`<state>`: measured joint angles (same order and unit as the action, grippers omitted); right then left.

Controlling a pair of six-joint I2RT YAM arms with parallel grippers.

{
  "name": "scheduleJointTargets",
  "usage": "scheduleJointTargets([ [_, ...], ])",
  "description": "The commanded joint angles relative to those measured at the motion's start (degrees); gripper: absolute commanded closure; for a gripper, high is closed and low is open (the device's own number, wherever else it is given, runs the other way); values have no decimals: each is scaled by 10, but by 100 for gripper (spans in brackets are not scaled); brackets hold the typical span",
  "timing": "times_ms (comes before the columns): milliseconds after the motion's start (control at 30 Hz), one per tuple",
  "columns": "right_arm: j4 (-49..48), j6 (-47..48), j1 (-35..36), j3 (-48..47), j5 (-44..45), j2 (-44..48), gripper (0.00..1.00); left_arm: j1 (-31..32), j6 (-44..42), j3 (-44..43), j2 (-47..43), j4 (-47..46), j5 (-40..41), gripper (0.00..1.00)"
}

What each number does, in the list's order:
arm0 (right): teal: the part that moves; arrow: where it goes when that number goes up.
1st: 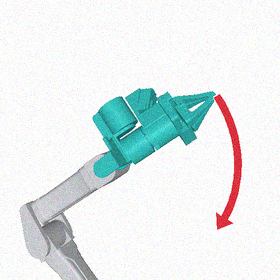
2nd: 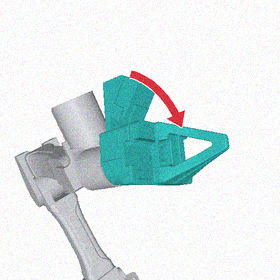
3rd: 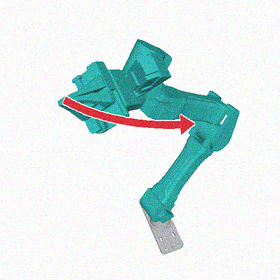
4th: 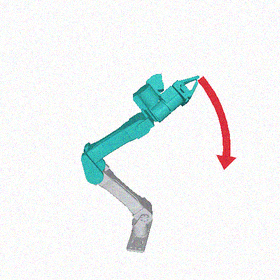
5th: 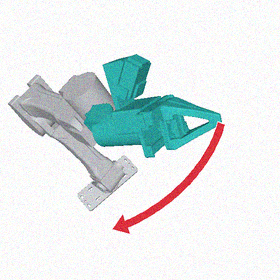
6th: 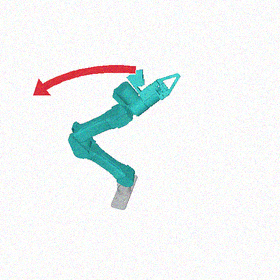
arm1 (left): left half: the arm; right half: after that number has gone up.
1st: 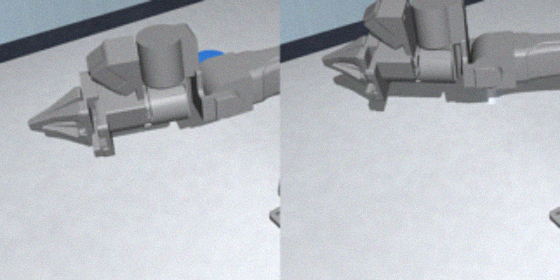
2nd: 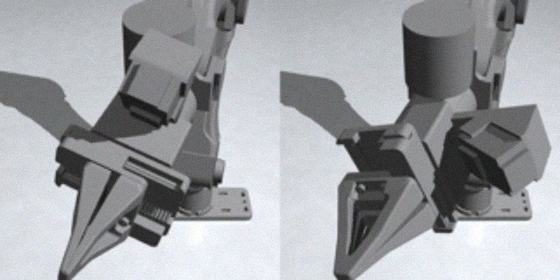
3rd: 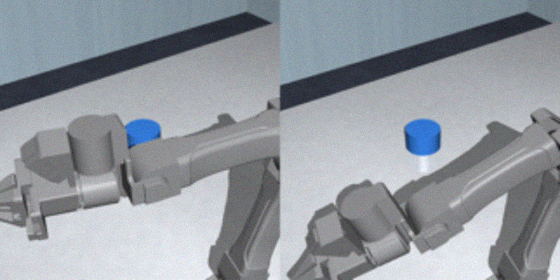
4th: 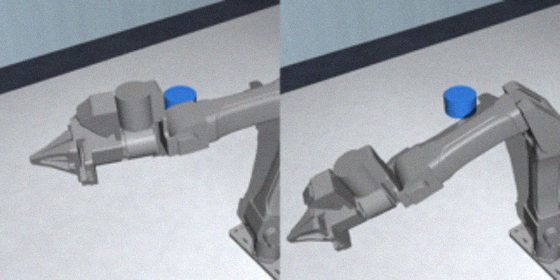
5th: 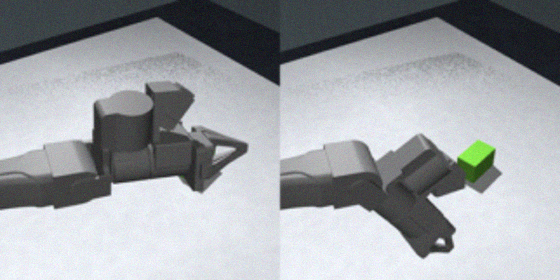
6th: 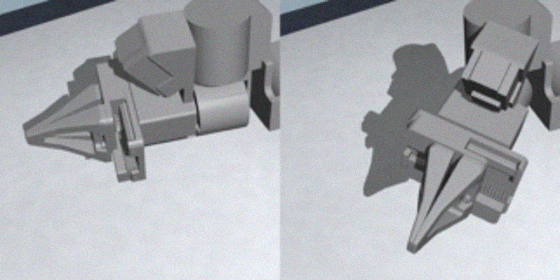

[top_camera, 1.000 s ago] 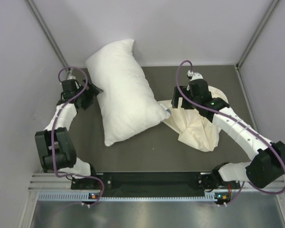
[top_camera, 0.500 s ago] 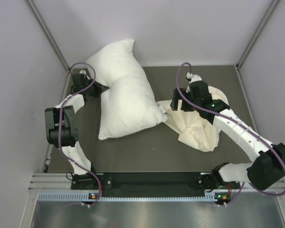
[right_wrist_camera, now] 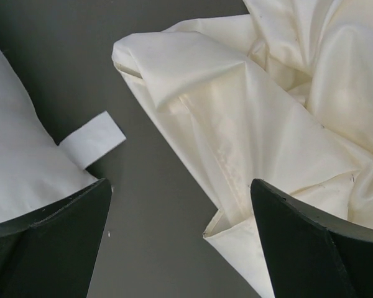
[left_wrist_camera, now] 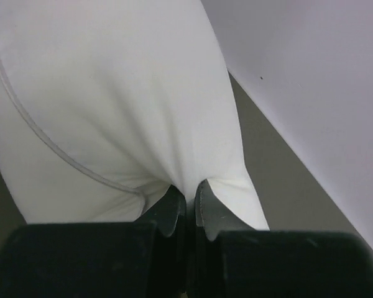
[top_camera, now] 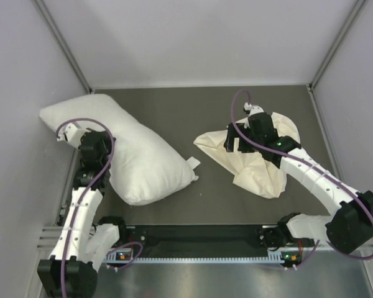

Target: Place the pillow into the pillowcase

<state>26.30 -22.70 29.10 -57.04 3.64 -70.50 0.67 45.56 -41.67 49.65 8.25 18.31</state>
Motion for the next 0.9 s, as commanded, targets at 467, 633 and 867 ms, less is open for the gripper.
scheduleJointTargets([
  [467, 19, 42, 10, -20, 68, -114, 15, 106, -109, -119, 29, 145, 135, 4],
  [633, 2, 33, 17, -17, 117, -165, 24, 106, -148, -192, 45, 203, 97, 4],
  [867, 26, 42, 19, -81, 189, -210, 100, 112, -179, -241, 45, 253, 54, 5],
])
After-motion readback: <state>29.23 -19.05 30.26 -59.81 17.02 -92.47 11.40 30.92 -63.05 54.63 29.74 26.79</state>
